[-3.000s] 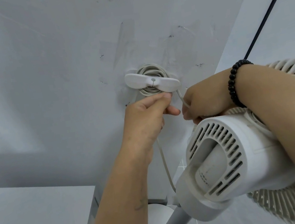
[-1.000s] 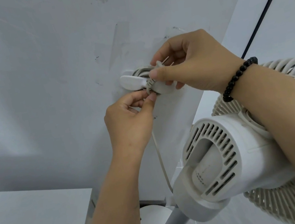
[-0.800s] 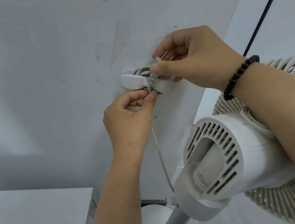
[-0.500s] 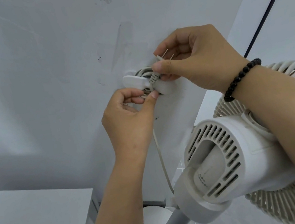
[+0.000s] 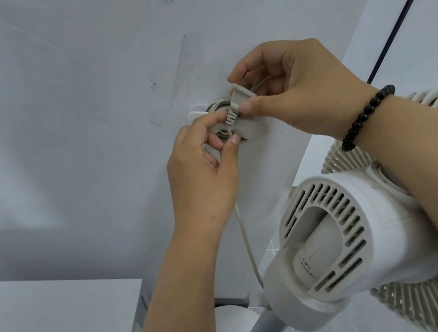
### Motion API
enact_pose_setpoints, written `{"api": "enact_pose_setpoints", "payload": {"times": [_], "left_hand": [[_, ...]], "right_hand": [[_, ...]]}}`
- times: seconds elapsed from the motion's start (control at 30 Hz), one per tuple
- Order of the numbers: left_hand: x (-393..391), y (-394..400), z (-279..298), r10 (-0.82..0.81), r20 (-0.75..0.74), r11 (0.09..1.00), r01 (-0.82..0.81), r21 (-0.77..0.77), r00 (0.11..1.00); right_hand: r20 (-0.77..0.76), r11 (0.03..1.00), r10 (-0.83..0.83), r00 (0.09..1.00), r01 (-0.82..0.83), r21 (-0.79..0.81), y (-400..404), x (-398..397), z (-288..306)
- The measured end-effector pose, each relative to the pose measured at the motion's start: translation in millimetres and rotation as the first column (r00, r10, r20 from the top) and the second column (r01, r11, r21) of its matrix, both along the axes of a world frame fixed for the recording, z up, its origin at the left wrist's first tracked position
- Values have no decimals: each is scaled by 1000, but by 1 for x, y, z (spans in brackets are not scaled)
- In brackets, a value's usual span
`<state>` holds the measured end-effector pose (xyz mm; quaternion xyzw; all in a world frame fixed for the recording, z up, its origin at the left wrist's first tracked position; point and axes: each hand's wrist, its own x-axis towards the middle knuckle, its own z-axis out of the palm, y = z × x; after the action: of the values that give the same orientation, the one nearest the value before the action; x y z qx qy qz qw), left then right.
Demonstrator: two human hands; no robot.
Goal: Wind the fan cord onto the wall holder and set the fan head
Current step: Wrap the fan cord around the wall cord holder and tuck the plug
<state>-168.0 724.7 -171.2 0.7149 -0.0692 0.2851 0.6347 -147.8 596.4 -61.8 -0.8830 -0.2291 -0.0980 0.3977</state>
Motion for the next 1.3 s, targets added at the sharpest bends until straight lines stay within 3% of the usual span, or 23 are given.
{"api": "enact_pose_setpoints", "payload": {"times": [0.3,0.57,0.87,1.3], "left_hand": [[-1,1,-2,63,36,983,-68,168,997],[-3,-2,-5,102,68,974,-114,194,992],[-4,-3,-2,137,22,990,-138,26,990],[0,1,-5,108,94,981,-122,151,990]], "right_hand": [[34,1000,-1,999,1,2,1,-2,0],[-19,1000,-6,1000,6,-21,1,1,0],[33,997,-51,998,53,-61,4,-1,1],[143,992,-127,982,129,-9,5,-1,3]]}}
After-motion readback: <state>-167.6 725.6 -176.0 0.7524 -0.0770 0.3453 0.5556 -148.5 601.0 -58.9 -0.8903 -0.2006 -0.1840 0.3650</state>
